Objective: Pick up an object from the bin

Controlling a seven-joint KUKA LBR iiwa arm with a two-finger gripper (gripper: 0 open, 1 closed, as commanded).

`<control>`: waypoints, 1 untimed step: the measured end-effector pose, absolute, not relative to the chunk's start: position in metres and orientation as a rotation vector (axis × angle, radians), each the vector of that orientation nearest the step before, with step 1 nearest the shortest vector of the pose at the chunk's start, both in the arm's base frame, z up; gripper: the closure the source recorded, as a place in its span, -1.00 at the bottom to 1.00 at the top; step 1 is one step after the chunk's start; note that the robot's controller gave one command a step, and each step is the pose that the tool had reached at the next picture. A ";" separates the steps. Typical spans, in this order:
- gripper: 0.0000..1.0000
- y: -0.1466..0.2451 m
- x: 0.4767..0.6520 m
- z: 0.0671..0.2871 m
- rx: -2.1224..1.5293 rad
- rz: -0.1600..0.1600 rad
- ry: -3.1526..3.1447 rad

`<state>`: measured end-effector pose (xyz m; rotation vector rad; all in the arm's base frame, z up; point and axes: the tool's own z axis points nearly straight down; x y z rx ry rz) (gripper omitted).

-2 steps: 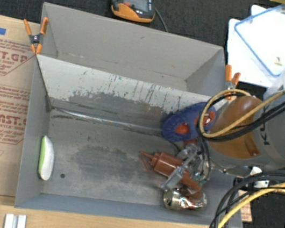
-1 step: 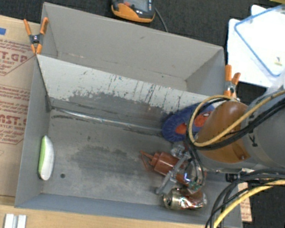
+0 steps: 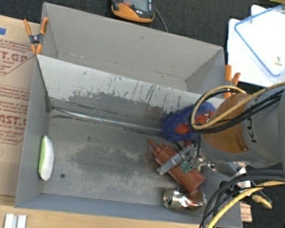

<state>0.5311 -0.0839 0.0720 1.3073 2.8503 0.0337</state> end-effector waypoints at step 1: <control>1.00 -0.084 0.531 0.072 1.307 0.033 2.850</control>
Offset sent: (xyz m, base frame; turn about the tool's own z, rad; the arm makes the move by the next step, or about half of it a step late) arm 0.0002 -0.0002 0.0433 0.0001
